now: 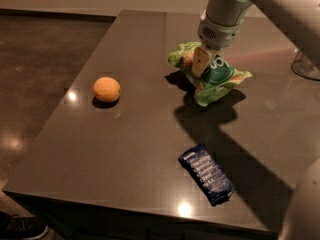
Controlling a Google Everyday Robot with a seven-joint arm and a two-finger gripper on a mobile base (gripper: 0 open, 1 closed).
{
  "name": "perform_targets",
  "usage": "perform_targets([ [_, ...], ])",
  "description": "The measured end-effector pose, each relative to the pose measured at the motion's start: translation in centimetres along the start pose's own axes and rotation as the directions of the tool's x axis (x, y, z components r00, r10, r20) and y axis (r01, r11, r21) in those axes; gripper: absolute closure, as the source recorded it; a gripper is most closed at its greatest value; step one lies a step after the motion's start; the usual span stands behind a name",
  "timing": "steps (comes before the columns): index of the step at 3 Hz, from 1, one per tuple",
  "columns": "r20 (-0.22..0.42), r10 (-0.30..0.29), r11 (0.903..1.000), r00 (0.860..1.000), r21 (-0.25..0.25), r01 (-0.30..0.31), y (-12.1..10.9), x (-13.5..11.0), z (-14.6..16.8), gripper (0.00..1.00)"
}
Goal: Move green rice chip bag near rxbar blueberry
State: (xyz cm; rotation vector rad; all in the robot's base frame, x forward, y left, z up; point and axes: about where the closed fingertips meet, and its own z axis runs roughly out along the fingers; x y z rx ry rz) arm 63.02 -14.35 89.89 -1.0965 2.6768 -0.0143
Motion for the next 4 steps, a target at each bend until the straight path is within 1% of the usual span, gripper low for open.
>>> perform_targets([
  [1, 0.0, -0.07, 0.9975, 0.998, 0.011, 0.07, 2.1, 2.0, -2.4, 1.0],
  [2, -0.009, -0.057, 0.9983, 0.998, 0.013, 0.057, 2.9, 4.9, -3.9, 1.0],
  [3, -0.013, -0.025, 0.9995, 1.0, -0.017, 0.025, 4.6, 8.0, -4.9, 1.0],
  [4, -0.025, 0.009, 0.9963, 1.0, -0.085, -0.011, 8.1, 11.2, -5.4, 1.0],
])
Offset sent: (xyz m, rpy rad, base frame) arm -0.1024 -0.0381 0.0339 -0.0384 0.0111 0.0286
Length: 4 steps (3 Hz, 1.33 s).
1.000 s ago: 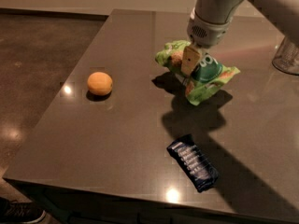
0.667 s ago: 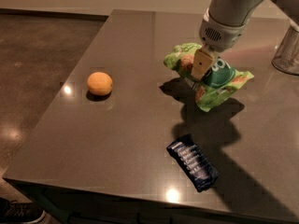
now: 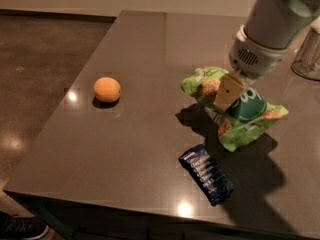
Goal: Move green rice chip bag near rxbar blueberry
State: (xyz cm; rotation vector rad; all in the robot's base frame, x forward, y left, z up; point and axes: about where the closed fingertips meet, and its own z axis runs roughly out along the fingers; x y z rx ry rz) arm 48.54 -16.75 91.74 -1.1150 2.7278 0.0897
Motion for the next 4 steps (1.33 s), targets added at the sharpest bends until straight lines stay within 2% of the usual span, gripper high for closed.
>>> perform_targets([
  [1, -0.026, 0.046, 0.9975, 0.999, -0.052, -0.048, 3.0, 2.5, 0.2, 0.81],
  [2, -0.039, 0.08, 0.9933, 0.996, -0.081, -0.083, 5.2, 3.9, 0.2, 0.59],
  [4, -0.026, 0.077, 0.994, 0.997, -0.076, -0.079, 5.1, 3.5, 0.2, 0.12],
])
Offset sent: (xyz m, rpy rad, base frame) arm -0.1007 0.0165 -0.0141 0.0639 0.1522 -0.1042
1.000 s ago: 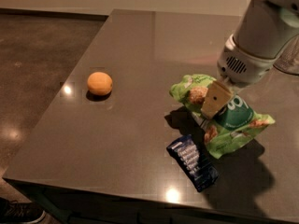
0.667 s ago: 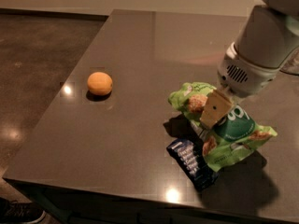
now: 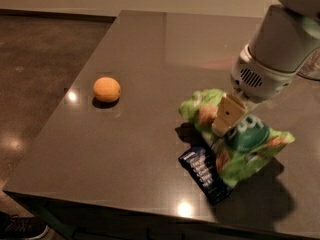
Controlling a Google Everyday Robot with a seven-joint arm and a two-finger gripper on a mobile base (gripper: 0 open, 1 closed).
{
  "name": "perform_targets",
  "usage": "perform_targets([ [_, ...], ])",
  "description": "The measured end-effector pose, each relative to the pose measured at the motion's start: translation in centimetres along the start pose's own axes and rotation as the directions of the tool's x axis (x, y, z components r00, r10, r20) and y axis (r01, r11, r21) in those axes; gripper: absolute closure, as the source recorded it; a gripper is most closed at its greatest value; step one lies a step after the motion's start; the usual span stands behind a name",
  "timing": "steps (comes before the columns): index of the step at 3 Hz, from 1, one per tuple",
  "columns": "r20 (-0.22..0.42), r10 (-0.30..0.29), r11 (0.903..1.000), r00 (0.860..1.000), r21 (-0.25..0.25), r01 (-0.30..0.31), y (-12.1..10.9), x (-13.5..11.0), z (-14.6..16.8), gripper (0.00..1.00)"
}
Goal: Move green rice chip bag near rxbar blueberry
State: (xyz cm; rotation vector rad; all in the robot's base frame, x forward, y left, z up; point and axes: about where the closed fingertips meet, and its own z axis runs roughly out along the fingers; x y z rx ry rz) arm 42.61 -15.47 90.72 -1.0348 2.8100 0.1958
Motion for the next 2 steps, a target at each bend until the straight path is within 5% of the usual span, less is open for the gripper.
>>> perform_targets([
  [1, 0.006, -0.001, 1.0, 1.0, 0.002, 0.001, 0.0, -0.18, 0.01, 0.0],
  [2, 0.006, -0.001, 1.0, 1.0, 0.002, 0.001, 0.0, -0.18, 0.01, 0.0],
])
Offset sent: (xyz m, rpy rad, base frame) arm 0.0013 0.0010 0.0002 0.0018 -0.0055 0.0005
